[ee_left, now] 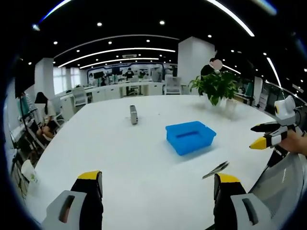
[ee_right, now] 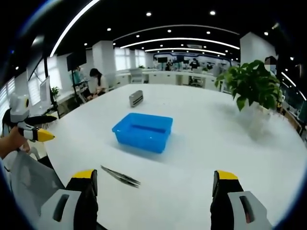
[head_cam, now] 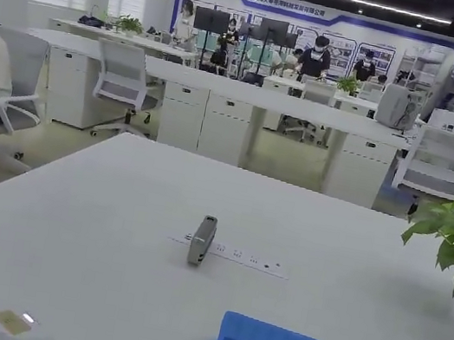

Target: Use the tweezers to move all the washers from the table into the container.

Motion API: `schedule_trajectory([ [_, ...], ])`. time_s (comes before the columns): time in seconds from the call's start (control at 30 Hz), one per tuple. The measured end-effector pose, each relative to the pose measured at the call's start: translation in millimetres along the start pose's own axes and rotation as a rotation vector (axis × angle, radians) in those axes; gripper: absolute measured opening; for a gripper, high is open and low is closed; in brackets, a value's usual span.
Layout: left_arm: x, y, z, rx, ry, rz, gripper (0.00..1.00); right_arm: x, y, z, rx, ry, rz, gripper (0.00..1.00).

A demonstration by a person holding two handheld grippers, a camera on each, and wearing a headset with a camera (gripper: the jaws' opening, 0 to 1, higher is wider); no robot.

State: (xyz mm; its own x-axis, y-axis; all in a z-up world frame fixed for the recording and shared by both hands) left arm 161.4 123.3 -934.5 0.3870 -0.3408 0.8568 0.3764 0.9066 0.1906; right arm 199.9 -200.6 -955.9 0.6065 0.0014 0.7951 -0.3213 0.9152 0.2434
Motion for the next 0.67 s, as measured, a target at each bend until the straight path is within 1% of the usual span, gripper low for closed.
schedule_trajectory([
  [0.07, -0.4, -1.0, 1.4, 0.0, 0.006, -0.01, 0.99, -1.3, -1.1, 0.0, -0.005, 0.004, -0.005, 0.99],
  [0.13, -0.4, -1.4, 3.5, 0.013, 0.006, -0.024, 0.99, -0.9, -2.9, 0.3, -0.016, -0.002, -0.003, 0.99],
  [0.37, -0.1, 1.4, 8.7, 0.036, 0.005, -0.018, 0.99, -3.5, -6.2, 0.7, -0.028, 0.004, -0.025, 0.99],
  [0.47, -0.3, 3.1, 9.9, 0.042, 0.01, -0.021, 0.99, -6.9, -7.7, -1.2, -0.027, 0.023, -0.04, 0.99],
  [0.53, -1.5, 3.3, 10.2, 0.043, 0.021, -0.025, 0.99, -6.3, -7.6, -0.5, -0.03, 0.019, -0.037, 0.99],
  [0.63, -3.2, 3.9, 9.3, 0.046, 0.024, -0.023, 0.99, -4.6, -7.6, -0.2, -0.031, 0.008, -0.039, 0.99],
  [0.67, -3.6, 3.9, 8.9, 0.045, 0.023, -0.02, 0.99, -4.4, -7.7, -0.6, -0.027, 0.012, -0.047, 0.99],
])
Point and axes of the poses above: the centre of the closed fingertips' face, and the gripper's own axes: z roughly backward along the fingers, y roughly to its left, x roughly out of its top, the point moved 4 cm from there along z, roughly backward along the fingers, and after that the axes turned 14 degrees about -z, right-handed, at the moved point
